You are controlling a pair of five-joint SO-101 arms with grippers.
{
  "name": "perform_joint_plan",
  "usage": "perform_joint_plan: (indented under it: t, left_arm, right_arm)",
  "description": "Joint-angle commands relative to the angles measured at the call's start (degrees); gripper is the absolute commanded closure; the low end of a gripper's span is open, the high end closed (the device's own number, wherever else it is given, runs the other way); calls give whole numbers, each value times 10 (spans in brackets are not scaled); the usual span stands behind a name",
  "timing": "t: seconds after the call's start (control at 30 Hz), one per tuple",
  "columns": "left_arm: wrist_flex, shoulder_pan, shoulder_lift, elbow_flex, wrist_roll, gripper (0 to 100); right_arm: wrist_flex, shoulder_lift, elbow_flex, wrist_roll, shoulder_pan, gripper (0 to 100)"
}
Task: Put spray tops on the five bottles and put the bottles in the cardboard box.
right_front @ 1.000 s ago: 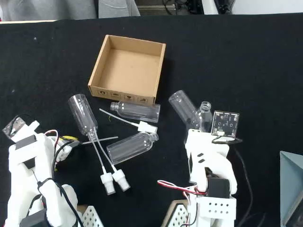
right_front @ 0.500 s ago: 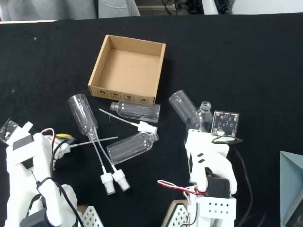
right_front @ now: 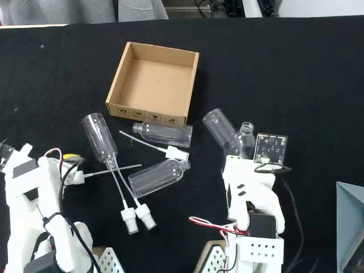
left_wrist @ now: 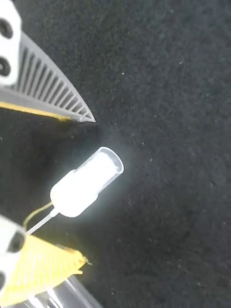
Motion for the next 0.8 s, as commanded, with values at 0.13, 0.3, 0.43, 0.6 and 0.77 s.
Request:
perform_joint_plan:
  t: [0.13,0.3,0.43,0.6,0.77]
  left_arm:
    - [-3,-2,1,-29,6,630]
    - [-4,0,1,-33,6,630]
    - [-4,0,1,-36,7,630]
    - [-3,1,3,-42,7,630]
    - [22,0,76,-91,5,630]
  right_arm:
    - [3,-56,-1,7,17,966]
    - [3,-56,-1,7,17,966]
    - [3,-56,-1,7,17,966]
    - [3,-56,-1,7,17,966]
    - [3,-56,-1,11,17,966]
